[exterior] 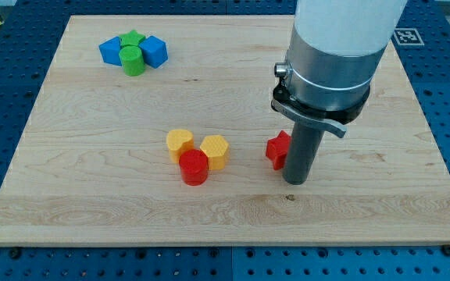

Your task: Move the red star horizontally to the red circle

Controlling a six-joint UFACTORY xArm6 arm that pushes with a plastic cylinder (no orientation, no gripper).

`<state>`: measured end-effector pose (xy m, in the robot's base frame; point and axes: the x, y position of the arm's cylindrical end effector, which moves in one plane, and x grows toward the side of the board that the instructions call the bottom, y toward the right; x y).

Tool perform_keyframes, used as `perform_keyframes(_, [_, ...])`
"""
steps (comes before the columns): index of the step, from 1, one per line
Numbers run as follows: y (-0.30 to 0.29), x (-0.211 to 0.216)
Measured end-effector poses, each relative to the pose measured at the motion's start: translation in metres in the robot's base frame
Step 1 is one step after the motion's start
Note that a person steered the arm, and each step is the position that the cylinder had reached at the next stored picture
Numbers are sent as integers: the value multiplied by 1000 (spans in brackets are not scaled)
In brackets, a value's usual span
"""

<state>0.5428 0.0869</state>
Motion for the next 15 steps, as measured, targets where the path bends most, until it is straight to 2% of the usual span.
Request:
perform_keyframes(2, [-14, 0])
perform_keyframes(5, [-39, -22])
perform_keyframes(8, [-53, -67])
perform_keyframes(10, [-22, -92])
perform_keyframes(12, [46, -91])
perform_keyframes(14, [60, -42])
perform_keyframes(15, [48, -38])
